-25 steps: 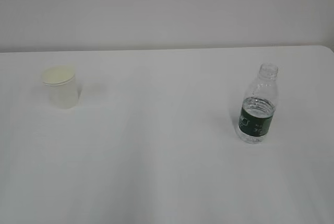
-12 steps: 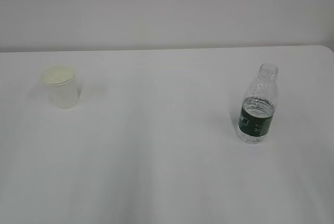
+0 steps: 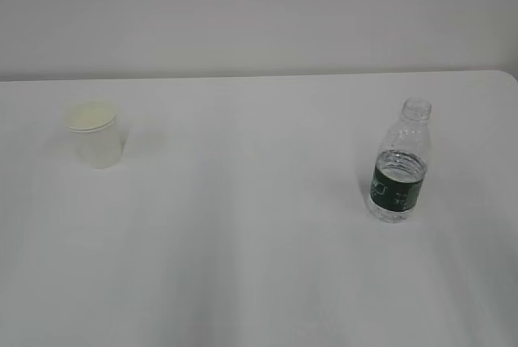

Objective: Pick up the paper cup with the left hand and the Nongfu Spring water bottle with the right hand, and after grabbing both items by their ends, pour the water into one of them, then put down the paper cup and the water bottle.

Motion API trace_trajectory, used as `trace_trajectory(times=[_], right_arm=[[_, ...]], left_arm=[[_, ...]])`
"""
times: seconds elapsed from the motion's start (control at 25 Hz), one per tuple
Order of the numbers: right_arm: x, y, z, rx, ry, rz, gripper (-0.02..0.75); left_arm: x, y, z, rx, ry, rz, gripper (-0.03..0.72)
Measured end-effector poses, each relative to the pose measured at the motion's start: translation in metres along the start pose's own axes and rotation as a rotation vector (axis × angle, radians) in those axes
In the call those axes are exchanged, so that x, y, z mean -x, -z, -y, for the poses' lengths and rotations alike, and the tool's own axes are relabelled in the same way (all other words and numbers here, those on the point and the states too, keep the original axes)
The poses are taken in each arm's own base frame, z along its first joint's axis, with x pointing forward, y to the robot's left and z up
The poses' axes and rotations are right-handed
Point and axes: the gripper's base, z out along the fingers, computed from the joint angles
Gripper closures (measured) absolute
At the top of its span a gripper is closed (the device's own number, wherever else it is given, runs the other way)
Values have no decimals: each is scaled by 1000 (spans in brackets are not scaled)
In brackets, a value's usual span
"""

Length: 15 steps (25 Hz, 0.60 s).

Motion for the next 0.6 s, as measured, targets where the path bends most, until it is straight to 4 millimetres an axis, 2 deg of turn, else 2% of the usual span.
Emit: trace_trajectory(times=[0.32, 0.6], right_arm=[[7, -22, -1, 7, 7, 16, 202], [14, -48, -2, 15, 13, 39, 202]], left_arm=[[3, -13, -1, 11, -18, 5, 293], [2, -36, -2, 17, -16, -46, 302]])
